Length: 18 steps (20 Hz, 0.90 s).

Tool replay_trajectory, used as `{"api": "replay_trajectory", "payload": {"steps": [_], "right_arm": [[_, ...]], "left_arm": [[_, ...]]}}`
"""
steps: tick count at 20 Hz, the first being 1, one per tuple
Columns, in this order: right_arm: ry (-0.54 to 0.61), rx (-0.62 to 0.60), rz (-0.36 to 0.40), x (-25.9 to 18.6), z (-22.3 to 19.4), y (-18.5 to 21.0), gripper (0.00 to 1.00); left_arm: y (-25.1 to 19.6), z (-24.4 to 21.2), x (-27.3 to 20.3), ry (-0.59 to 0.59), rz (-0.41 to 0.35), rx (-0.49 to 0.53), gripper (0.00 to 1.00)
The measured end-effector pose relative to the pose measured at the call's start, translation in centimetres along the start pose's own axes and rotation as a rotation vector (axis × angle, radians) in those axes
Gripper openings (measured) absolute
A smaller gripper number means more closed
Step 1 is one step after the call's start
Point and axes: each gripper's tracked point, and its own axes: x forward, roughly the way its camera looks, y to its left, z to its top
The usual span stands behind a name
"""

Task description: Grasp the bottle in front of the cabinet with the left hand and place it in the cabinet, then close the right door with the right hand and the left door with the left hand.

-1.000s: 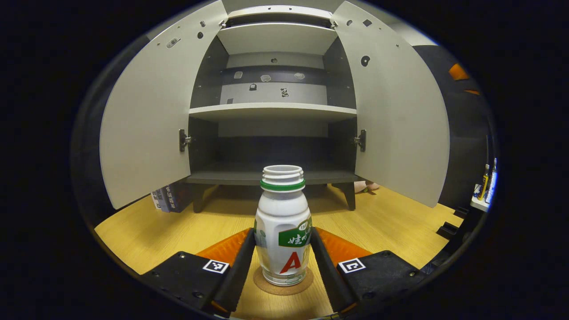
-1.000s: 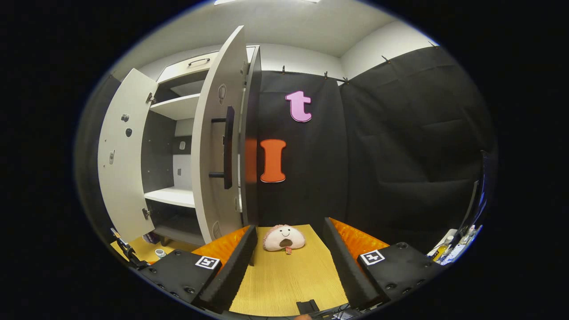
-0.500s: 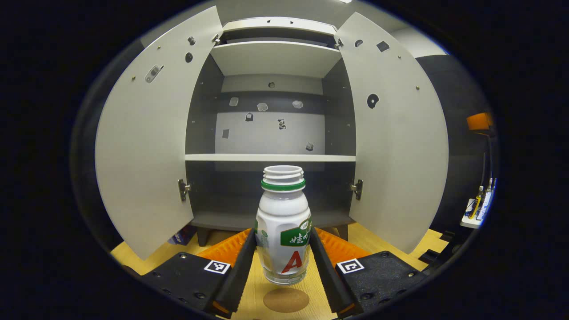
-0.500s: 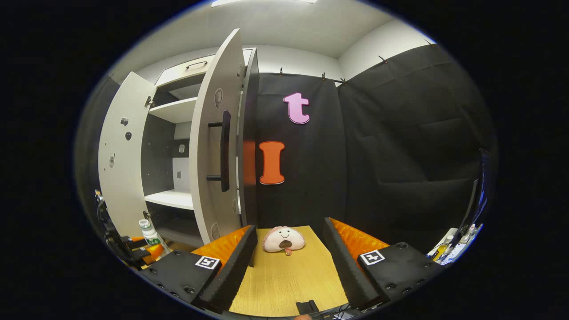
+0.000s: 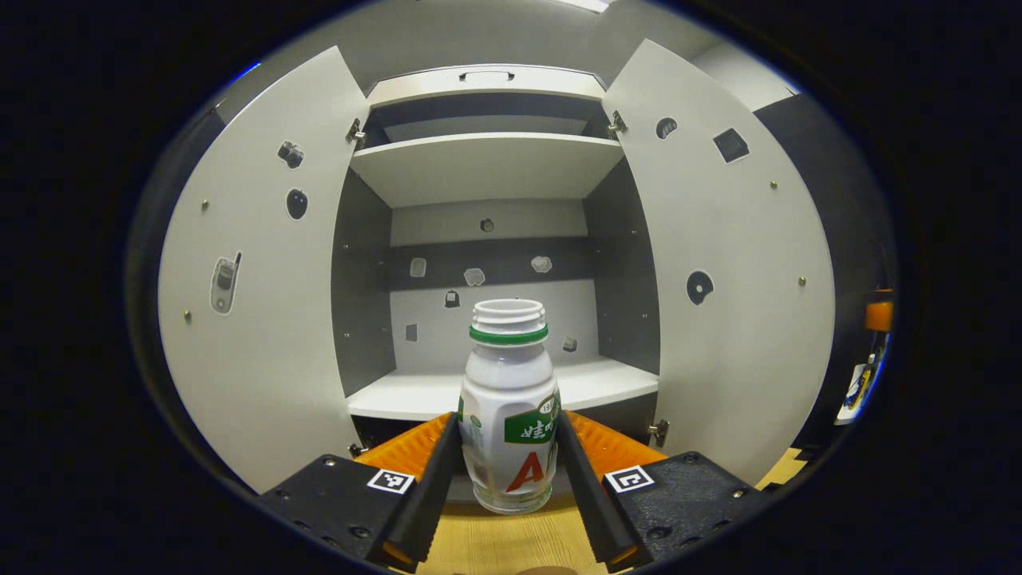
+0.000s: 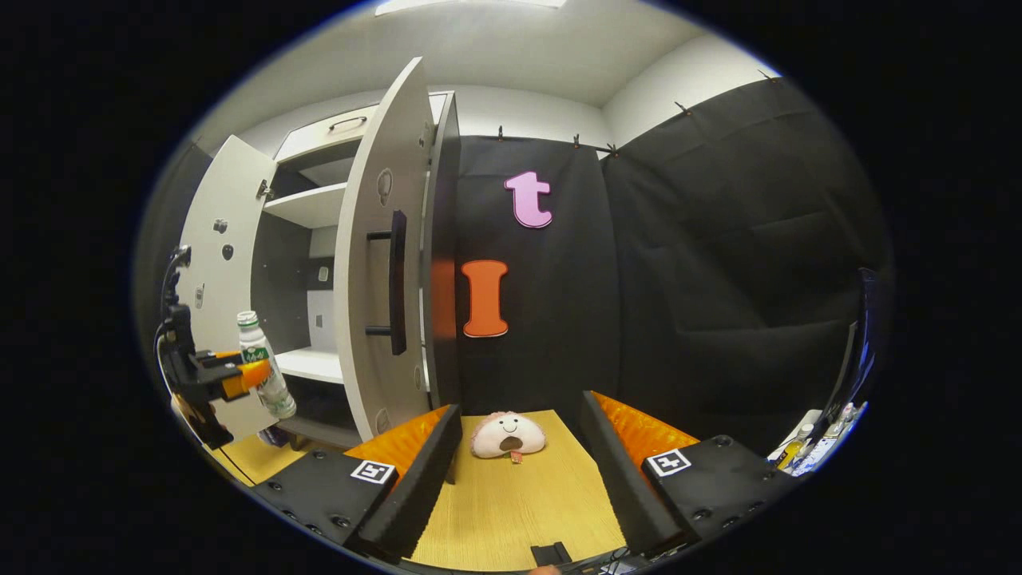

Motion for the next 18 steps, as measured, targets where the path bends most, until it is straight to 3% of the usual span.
{"api": "replay_trajectory", "payload": {"steps": [3, 10, 13, 14, 15, 16, 18], "right_arm": [[0.001, 0.000, -0.006, 0.3, -0.1, -0.4, 0.98], [0.008, -0.022, -0.058, 1.7, -0.3, -2.6, 0.98], [0.011, -0.026, -0.084, 2.4, -0.6, -3.6, 0.98], [0.015, -0.023, -0.091, 3.1, -0.7, -4.0, 0.89], [0.021, -0.018, -0.097, 3.7, -1.0, -4.3, 0.89], [0.025, -0.011, -0.103, 4.1, -1.3, -4.6, 0.98], [0.036, -0.001, -0.109, 4.9, -2.1, -5.0, 0.98]], "left_arm": [[0.4, 2.2, 2.8, -0.005, 0.017, 0.009, 0.73], [2.4, 6.5, 11.1, -0.004, 0.056, -0.103, 0.73], [2.6, 6.3, 14.4, 0.044, 0.056, -0.071, 0.73], [2.5, 6.0, 15.2, 0.060, 0.054, -0.067, 0.73], [2.4, 5.6, 16.1, 0.075, 0.052, -0.068, 0.73], [2.3, 5.1, 16.8, 0.094, 0.051, -0.067, 0.73], [2.1, 4.0, 17.9, 0.132, 0.047, -0.045, 0.73]]}}
